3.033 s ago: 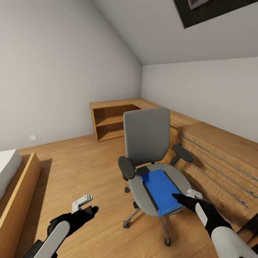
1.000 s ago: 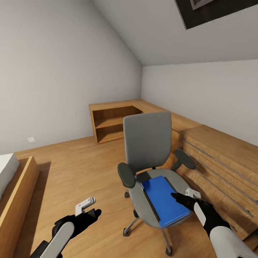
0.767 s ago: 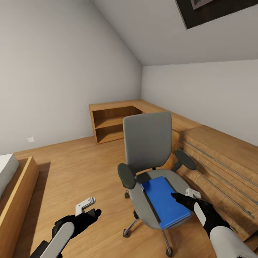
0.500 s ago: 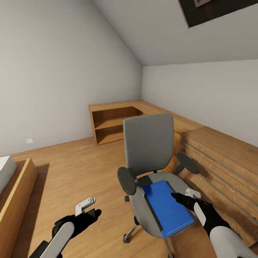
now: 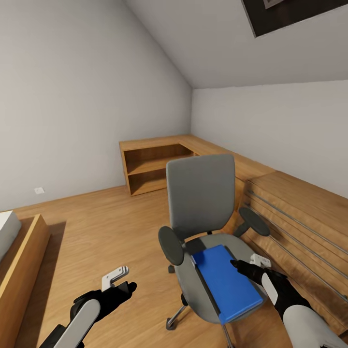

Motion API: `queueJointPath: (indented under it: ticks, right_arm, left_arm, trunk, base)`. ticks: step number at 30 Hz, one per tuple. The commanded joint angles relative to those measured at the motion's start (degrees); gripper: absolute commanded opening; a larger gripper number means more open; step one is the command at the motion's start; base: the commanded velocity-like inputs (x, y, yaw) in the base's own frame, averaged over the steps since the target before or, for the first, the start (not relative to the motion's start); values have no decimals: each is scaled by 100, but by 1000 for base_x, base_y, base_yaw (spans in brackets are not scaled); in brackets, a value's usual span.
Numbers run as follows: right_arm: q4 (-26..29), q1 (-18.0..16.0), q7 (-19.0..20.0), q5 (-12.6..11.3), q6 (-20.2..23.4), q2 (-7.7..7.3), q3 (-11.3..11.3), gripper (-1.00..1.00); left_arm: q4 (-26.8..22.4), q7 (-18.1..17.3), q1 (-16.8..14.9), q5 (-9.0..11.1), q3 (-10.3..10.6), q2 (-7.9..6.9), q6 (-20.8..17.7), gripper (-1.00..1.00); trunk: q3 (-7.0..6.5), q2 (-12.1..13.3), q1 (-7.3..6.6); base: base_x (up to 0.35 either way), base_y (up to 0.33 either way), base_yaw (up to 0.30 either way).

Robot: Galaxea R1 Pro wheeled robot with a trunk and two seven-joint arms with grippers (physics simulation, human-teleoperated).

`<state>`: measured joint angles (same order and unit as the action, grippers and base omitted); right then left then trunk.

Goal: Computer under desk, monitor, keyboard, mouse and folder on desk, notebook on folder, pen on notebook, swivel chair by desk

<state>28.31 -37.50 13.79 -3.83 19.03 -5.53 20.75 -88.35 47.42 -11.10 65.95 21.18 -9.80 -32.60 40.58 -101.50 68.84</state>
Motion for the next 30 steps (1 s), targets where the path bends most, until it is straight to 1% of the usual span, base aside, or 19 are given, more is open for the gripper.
queueJointPath:
  ticks: [1, 16, 26, 30]
  right_arm:
    - [7, -3, 18, -39, 40, 3, 25, 100]
    - [7, -3, 18, -39, 42, 8, 25, 100]
    - [7, -3, 18, -39, 42, 8, 25, 100]
    - [7, -3, 18, -39, 41, 8, 25, 100]
  left_arm:
    - [-7, 49, -6, 37, 9, -5, -2, 100]
    - [-15, 54, -6, 23, 1, -5, -1, 100]
    - [-16, 60, -6, 23, 8, 11, -1, 100]
    - [-16, 58, -6, 23, 5, 9, -1, 100]
  trunk:
    - [6, -3, -1]
    - [6, -3, -1]
    - [185, -404, 219]
    - [185, -404, 219]
  base:
    - [3, 0, 0]
    - [0, 0, 0]
    - [0, 0, 0]
    - [0, 0, 0]
